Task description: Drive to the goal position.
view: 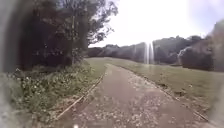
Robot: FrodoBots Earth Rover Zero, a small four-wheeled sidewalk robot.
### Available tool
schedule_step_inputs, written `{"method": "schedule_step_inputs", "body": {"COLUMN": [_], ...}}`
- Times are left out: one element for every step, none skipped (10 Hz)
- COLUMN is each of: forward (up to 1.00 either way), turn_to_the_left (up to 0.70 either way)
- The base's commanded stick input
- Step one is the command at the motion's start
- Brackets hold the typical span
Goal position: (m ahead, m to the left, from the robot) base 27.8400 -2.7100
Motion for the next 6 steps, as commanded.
{"method": "schedule_step_inputs", "body": {"forward": [1.0, 1.0, 1.0, 1.0, 1.0, 1.0], "turn_to_the_left": [0.03, 0.03, 0.02, 0.0, 0.0, 0.0]}}
